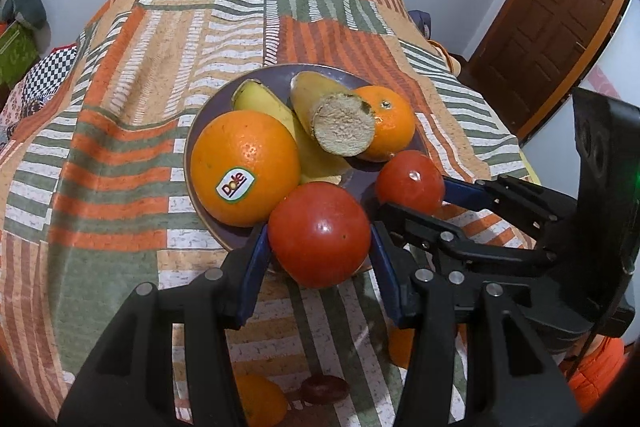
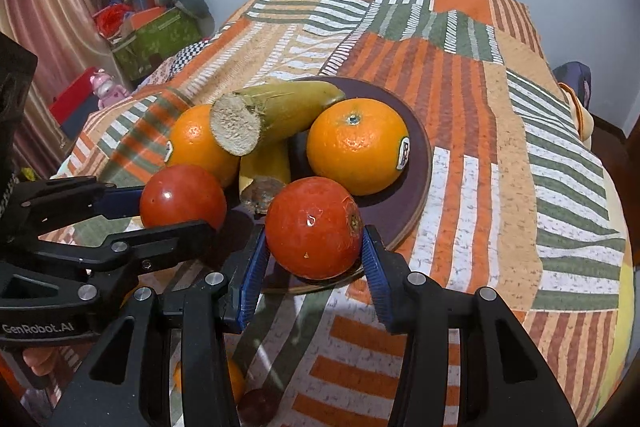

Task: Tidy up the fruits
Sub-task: 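Lower both red tomatoes onto the purple plate and open both tools, then withdraw both tools from the plate toward the small tangerines on the quilt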

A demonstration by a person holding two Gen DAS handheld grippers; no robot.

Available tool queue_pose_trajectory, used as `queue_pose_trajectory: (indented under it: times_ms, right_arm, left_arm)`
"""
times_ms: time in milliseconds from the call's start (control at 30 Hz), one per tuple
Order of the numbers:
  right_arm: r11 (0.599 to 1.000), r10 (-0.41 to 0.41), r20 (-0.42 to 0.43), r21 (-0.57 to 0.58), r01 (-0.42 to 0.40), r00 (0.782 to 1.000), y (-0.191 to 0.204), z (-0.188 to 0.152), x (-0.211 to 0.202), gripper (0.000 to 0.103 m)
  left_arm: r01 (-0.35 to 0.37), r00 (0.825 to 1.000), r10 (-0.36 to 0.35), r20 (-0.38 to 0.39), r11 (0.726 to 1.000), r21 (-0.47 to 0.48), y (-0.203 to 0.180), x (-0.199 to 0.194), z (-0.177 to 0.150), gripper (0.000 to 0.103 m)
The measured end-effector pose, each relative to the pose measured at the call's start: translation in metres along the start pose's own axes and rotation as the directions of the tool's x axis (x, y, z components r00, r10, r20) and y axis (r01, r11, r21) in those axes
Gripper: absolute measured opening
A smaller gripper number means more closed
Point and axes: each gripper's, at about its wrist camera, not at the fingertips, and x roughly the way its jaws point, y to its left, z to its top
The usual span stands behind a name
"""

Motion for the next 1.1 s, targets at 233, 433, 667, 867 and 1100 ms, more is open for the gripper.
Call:
queue_pose_trajectory:
  times_ms: [233,433,667,867,1100]
  right_arm:
    - [1.0,-0.009,-0.007,-0.006,0.009,1.0,0.0,0.001,0.002,0.043]
    - [0.999,-0.02,-0.023,-0.027,0.02,1.0,0.006,0.001,0.002,0.043]
    - [0.999,-0.031,-0.023,-0.011,0.031,0.999,0.007,-0.003,-0.012,0.044]
    - [0.998,-0.062,0.042,-0.01,0.063,0.997,0.005,0.0,-0.026,0.06]
    - [0.999,-0.05,0.071,0.018,0.049,0.996,0.005,0.007,-0.042,0.06]
  left_arm:
    - [-0.017,1.0,0.017,0.013,1.0,-0.011,0.001,-0.001,-0.003,0.054]
    - [-0.037,0.998,0.037,0.046,0.999,0.002,-0.001,-0.016,-0.007,0.059]
    - [-0.071,0.987,0.066,0.144,0.997,0.028,0.001,-0.058,-0.015,0.06]
    - [-0.113,0.979,0.108,0.17,0.993,0.02,0.01,-0.081,-0.025,0.064]
    - [-0.131,0.98,0.128,0.156,0.991,0.009,0.024,-0.094,-0.043,0.064]
